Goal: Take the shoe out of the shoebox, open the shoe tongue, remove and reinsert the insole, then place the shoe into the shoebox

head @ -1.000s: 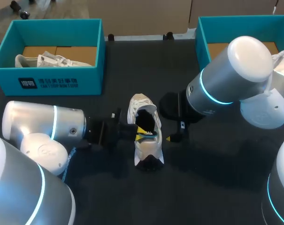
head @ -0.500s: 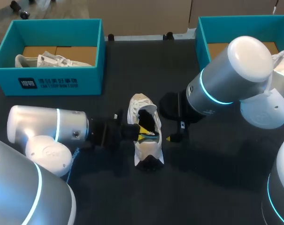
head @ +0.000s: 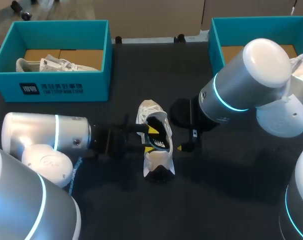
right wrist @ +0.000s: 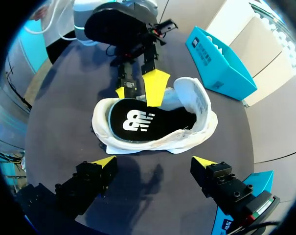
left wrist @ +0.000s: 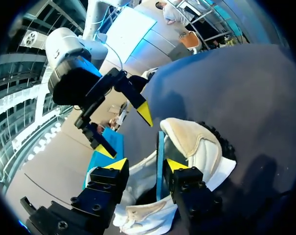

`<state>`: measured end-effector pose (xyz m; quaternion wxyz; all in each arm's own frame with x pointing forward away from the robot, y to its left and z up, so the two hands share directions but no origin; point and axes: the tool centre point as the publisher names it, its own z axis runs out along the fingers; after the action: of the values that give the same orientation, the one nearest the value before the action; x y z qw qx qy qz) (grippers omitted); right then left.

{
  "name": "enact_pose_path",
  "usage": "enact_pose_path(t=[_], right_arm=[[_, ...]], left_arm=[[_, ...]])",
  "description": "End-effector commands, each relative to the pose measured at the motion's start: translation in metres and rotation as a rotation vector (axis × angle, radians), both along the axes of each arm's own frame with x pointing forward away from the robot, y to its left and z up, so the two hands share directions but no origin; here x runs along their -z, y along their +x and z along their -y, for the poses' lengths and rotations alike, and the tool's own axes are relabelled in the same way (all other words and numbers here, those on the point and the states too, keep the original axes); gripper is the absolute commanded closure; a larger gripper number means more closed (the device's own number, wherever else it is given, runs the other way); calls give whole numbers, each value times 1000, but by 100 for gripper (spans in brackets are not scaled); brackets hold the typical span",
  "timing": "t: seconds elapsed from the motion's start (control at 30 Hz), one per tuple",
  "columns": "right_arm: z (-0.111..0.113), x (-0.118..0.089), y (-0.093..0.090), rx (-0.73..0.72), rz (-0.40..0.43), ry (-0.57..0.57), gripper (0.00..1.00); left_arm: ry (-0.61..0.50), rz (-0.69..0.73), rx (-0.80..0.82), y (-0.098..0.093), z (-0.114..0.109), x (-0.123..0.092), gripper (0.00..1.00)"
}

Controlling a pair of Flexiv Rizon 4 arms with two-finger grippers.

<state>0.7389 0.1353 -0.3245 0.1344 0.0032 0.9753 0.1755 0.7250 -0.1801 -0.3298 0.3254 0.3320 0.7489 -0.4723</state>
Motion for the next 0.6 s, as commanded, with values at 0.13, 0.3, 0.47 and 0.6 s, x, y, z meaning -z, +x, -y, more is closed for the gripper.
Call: enact_pose_path(t=[0.13,0.3,0.47,0.6], right_arm=[[0,0,-1,2,3,-2,0],[0,0,-1,2,3,-2,0],[0,0,-1,2,3,-2,0],[0,0,-1,2,3,-2,0]], left_arm=[[-7,8,3,-8,-5,-9,50],[4,-5,6,-9,-6,-10,51],[5,-10,8,-12,-8,-9,52],[6,-7,4,-14,-13,-13,51]])
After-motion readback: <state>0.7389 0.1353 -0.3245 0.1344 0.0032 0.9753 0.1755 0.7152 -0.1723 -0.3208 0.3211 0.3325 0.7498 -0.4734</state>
